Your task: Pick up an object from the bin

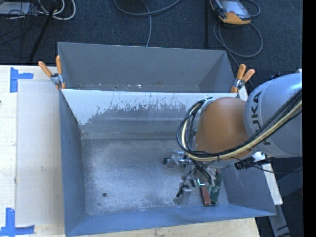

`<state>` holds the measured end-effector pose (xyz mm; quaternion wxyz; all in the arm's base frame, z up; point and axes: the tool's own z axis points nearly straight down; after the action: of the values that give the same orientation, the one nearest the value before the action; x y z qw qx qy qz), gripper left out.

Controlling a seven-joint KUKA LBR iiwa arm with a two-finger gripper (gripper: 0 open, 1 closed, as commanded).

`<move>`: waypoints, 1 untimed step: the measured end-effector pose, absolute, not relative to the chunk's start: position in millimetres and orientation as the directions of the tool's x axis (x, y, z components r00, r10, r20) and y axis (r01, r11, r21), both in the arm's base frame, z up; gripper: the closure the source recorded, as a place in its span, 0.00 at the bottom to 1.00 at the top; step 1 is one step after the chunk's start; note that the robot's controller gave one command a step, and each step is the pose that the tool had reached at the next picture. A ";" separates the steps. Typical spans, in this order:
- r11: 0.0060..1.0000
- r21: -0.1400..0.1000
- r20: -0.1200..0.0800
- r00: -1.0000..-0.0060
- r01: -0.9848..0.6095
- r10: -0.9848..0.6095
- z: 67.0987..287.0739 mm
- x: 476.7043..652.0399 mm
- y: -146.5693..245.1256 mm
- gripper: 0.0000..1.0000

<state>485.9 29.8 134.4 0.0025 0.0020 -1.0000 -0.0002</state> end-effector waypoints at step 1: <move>0.998 -0.004 -0.001 -0.998 -0.061 -0.062 111.6 516.1 -50.0 0.00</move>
Offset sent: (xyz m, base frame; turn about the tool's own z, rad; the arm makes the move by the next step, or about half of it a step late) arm 0.0296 -0.0745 -0.0212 -0.0642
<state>516.1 -50.0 111.6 -0.0005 0.0308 -0.9995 0.0019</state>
